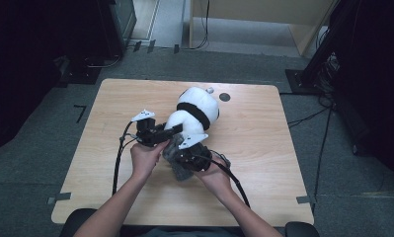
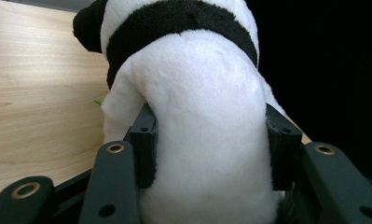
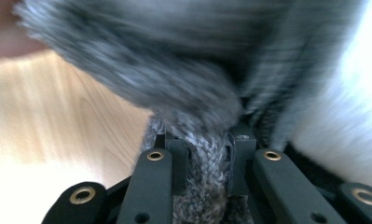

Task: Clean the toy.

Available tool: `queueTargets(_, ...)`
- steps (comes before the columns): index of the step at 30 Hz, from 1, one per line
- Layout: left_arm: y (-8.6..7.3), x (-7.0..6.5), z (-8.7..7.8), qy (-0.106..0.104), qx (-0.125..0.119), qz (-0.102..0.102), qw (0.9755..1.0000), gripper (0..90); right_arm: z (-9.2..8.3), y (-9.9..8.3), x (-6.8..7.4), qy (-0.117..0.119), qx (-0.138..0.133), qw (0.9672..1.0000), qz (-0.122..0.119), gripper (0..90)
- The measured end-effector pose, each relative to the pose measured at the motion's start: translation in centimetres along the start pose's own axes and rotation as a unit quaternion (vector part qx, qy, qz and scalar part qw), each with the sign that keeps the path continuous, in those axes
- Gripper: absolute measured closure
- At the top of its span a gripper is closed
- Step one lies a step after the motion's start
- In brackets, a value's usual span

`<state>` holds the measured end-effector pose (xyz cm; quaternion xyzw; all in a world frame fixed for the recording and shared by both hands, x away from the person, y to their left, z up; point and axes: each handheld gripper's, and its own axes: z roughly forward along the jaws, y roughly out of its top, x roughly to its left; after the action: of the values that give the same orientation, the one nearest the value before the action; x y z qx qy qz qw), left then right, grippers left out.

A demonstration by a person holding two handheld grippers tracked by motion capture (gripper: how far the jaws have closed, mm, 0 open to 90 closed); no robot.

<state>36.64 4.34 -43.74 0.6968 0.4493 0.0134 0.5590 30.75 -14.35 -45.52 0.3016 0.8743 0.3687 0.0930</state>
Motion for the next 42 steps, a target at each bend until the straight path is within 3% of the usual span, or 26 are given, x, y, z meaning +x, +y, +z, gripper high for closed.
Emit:
queueTargets(3,0.1,0.1,-0.1,-0.011,0.001,-0.007,0.9999,50.2,0.5,-0.4,-0.4,-0.007,0.018,0.9998,0.005,77.0)
queueTargets(11,0.4,0.9,-0.6,-0.014,-0.005,-0.021,0.9997,50.4,-0.7,-0.5,-2.2,-0.011,0.013,0.9996,0.021,77.0)
queueTargets(15,0.5,1.6,-1.0,-0.028,-0.011,-0.039,0.9988,50.5,-1.8,-0.4,-2.8,-0.017,0.007,0.9995,0.024,76.9)
queueTargets(20,0.6,1.9,-1.5,-0.019,-0.014,-0.036,0.9991,50.9,-2.8,0.2,-2.7,-0.025,0.007,0.9995,0.016,77.2)
queueTargets(25,0.6,1.9,-1.6,0.002,-0.018,-0.022,0.9996,51.0,-3.5,0.1,-3.4,-0.031,0.002,0.9992,0.025,77.2)
queueTargets(33,0.3,2.4,-1.6,0.019,-0.016,-0.026,0.9994,51.3,-6.0,0.1,-4.9,-0.055,-0.042,0.9960,0.057,77.8)
queueTargets(38,-0.2,1.9,-0.9,0.019,0.001,-0.016,0.9997,51.2,-7.7,0.8,-4.8,-0.042,-0.091,0.9924,0.071,77.9)
queueTargets(42,-0.4,1.2,-0.4,0.010,0.001,-0.017,0.9998,51.3,-7.1,1.2,-4.1,-0.043,-0.085,0.9933,0.066,77.7)
